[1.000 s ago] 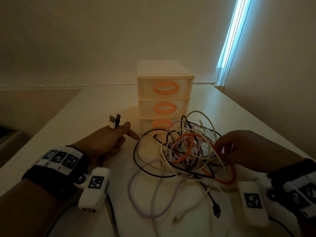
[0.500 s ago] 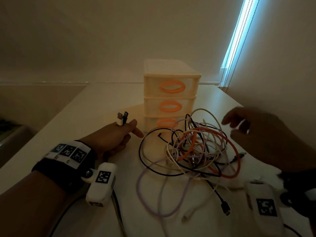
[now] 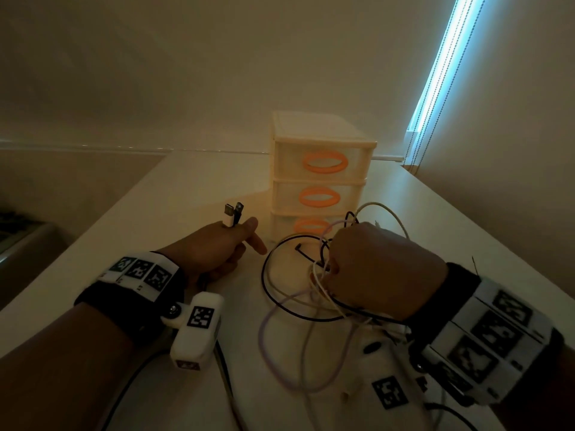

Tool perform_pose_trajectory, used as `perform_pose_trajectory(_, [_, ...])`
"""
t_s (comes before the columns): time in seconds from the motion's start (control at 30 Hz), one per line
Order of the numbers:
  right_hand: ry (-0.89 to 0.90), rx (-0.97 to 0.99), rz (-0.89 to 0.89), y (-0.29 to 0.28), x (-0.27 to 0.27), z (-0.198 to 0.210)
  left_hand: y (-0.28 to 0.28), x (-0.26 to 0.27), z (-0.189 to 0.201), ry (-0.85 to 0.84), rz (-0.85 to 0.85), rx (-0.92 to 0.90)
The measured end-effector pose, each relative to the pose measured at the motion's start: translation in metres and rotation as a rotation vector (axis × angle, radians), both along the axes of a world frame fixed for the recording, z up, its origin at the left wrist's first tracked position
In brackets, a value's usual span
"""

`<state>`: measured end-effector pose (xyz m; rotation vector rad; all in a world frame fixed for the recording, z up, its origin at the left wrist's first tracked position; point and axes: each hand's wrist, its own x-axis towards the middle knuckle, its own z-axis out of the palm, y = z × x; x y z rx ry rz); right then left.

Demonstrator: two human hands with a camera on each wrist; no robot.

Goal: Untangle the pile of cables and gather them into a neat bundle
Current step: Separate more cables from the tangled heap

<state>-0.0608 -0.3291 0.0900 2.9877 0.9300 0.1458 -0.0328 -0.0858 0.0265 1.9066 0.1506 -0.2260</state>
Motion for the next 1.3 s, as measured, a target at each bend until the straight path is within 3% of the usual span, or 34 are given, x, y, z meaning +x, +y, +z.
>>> perform_pose_trajectory(0.13, [0.069, -0.013, -0.072, 0.004, 0.001, -0.005, 0.000, -0.001, 0.001, 0.005, -0.001, 0.000])
perform_pose_trajectory(0.4, [0.304, 0.321, -0.231, -0.004, 0.017, 0.024, 0.003, 0.001, 0.000, 0.018, 0.004, -0.035])
perform_pose_trajectory(0.57, [0.669, 0.809, -0.272, -0.013, 0.023, 0.035, 0.004, 0.001, -0.002, 0.020, 0.008, -0.054])
perform_pose_trajectory(0.73, [0.837, 1.302, -0.219, -0.022, 0.030, 0.046, 0.003, 0.002, -0.002, 0.016, 0.015, -0.080])
perform_pose_trajectory(0.8, [0.840, 1.409, -0.196, -0.023, 0.031, 0.048, 0.003, 0.002, -0.002, 0.018, 0.016, -0.080])
perform_pose_trajectory(0.9, [0.730, 1.246, -0.187, -0.024, 0.035, 0.044, 0.003, 0.001, -0.001, 0.021, 0.017, -0.069])
perform_pose_trajectory(1.07, [0.362, 0.420, -0.264, -0.013, 0.041, 0.044, 0.003, 0.001, -0.001, 0.018, 0.021, -0.061])
perform_pose_trajectory(1.2, [0.283, 0.263, -0.245, -0.009, 0.037, 0.068, 0.003, 0.001, -0.001, 0.022, 0.020, -0.064])
perform_pose_trajectory(1.23, [0.287, 0.284, -0.218, -0.010, 0.037, 0.073, 0.004, 0.001, -0.001, 0.022, 0.021, -0.067])
perform_pose_trajectory(1.3, [0.334, 0.515, -0.211, -0.012, 0.040, 0.077, 0.004, 0.001, -0.001, 0.019, 0.023, -0.076])
